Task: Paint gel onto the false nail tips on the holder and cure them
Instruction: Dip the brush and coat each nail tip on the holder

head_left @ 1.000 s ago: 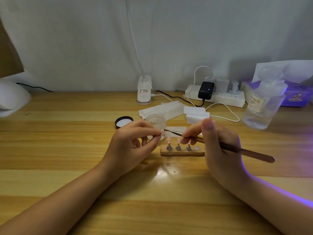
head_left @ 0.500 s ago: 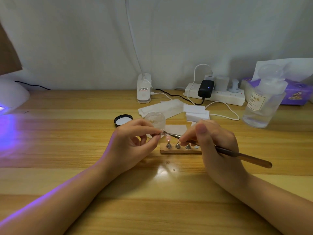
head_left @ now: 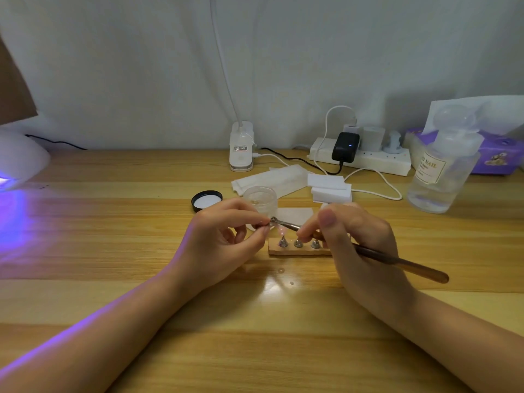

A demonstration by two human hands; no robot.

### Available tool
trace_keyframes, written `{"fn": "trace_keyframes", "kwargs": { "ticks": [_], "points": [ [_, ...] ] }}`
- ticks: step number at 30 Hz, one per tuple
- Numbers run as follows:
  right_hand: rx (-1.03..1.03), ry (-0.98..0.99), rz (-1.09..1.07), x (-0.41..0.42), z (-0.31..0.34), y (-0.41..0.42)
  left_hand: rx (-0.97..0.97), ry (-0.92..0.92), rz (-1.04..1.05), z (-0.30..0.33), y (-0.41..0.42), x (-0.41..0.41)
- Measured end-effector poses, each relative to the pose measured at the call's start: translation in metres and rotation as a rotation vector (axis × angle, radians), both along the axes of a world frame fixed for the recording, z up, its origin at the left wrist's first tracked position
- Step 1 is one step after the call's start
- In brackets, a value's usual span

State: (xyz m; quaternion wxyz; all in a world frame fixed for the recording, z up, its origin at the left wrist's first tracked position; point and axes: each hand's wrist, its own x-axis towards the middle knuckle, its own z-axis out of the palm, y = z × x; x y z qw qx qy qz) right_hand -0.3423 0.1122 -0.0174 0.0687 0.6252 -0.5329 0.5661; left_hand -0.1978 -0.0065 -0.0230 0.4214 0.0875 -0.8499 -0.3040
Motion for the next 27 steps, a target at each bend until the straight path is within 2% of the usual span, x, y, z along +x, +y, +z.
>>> {"fn": "trace_keyframes", "kwargs": {
  "ticks": [8,17,27],
  "points": [
    [-0.010,-0.181,0.054,-0.0004,-0.0003,0.0043,0.001,-0.001,0.009,-0.0001,-0.0006,-0.0007],
    [0.041,-0.137,0.056,0.0034,0.0010,0.0016,-0.019,-0.019,0.021,0.0003,-0.0014,-0.0008],
    [0.019,-0.289,0.077,0.0022,-0.0005,0.0039,-0.042,-0.008,0.013,0.0000,-0.0013,-0.0016]
  ]
}}
